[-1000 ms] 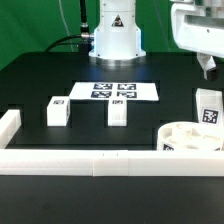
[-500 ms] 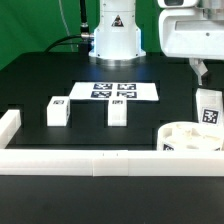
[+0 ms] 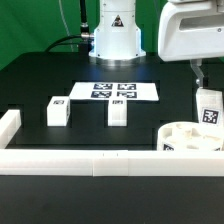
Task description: Assemble stool
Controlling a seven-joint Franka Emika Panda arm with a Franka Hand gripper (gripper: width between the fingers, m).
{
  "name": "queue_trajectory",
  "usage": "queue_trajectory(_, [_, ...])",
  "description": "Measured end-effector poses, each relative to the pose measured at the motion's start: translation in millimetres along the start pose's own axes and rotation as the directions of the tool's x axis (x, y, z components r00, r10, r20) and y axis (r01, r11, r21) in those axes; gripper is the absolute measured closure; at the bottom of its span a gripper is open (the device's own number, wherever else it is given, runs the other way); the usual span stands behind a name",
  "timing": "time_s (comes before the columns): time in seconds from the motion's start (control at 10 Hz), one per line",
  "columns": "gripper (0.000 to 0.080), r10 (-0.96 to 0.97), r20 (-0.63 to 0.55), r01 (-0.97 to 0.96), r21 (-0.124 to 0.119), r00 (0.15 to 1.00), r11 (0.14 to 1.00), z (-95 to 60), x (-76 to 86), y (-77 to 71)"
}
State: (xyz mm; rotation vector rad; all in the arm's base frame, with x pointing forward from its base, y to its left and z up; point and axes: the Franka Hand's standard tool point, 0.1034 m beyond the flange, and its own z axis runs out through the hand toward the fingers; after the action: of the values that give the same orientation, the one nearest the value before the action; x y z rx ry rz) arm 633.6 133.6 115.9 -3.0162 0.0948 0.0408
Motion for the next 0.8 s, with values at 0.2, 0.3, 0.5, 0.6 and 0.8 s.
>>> queue_trajectory(0.2, [0.0151, -0.146, 0.001, 0.146, 0.0, 0.989, 0.989, 0.6, 0.0, 0.8])
queue_trajectory(0.3, [0.0151, -0.271, 0.002, 0.271, -0.02, 0.963, 0.962, 3.3, -0.7, 0.9])
queue_trajectory(0.5, [0.0151, -0.492, 0.001, 0.492, -0.032, 0.871, 0.87, 6.7, 0.6, 3.0])
queue_trajectory(0.6, [0.0151, -0.558, 0.004, 0.558, -0.035, 0.83, 0.829, 7.3, 1.1, 6.0])
queue_trajectory(0.8, [0.0151, -0.633, 0.009, 0.633, -0.037, 0.774, 0.773, 7.1, 1.5, 7.6])
